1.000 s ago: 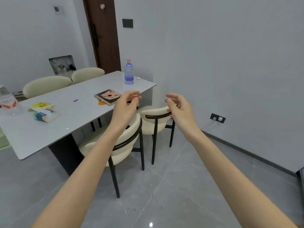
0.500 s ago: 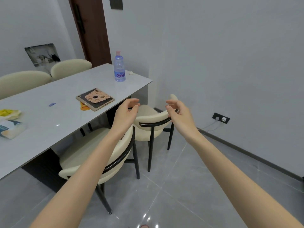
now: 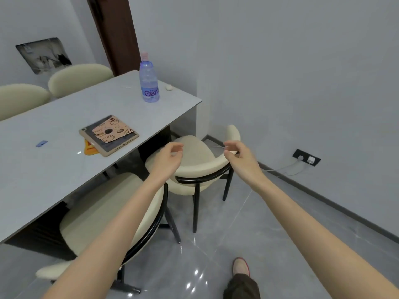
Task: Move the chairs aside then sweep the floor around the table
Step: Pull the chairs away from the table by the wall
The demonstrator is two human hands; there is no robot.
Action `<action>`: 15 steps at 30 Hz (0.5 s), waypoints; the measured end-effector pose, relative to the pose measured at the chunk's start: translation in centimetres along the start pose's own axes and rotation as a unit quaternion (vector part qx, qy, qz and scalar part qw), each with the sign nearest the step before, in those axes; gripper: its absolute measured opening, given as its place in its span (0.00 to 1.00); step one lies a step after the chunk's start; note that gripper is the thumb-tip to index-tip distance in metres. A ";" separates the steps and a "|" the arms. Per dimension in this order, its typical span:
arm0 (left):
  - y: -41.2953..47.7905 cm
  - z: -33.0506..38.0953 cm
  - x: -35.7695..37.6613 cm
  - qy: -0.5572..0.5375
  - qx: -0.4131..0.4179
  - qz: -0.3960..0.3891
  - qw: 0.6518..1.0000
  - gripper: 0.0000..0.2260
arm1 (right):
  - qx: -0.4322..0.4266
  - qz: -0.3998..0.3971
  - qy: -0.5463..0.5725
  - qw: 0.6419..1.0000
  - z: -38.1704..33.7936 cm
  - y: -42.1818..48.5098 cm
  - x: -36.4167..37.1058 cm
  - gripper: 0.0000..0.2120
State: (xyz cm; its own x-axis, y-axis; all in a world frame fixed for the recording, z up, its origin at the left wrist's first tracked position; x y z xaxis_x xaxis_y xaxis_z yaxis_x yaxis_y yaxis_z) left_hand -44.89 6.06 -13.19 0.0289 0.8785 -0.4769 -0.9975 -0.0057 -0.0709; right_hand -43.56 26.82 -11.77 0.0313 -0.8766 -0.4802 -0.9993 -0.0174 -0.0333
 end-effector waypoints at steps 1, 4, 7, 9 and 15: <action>1.1 -0.3 0.8 0.005 -0.008 0.001 1.000 0.15 | -0.001 -0.010 -0.008 1.000 0.8 1.4 -0.2 0.16; 4.2 -1.1 2.9 0.029 -0.024 0.004 0.999 0.14 | -0.006 -0.049 -0.033 0.998 3.4 6.0 -0.6 0.17; 7.6 -1.3 4.9 0.042 -0.047 0.028 0.998 0.14 | -0.018 -0.089 -0.064 0.994 5.9 10.3 -1.5 0.17; 9.4 -1.4 6.4 0.045 -0.071 0.051 0.995 0.14 | -0.024 -0.116 -0.090 0.989 7.7 13.0 -2.2 0.17; 13.4 -1.6 11.3 0.085 -0.133 0.072 0.985 0.15 | -0.067 -0.208 -0.164 0.962 12.1 20.6 -3.5 0.17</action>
State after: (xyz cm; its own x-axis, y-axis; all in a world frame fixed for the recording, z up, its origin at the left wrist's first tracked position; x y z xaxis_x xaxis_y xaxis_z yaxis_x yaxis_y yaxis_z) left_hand -57.83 15.19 -20.91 -0.0785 0.7663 -0.6377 -0.9404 -0.2692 -0.2078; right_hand -64.00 35.35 -21.38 0.4118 -0.5817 -0.7015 -0.8918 -0.4154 -0.1790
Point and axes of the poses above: each hand's wrist, its own y-axis towards the middle knuckle, its own x-axis out of the palm, z = x × y, the point moved 3 cm from there along y, towards the middle knuckle, and after that the axes turned 4 degrees about -z, right-handed, at the moved point
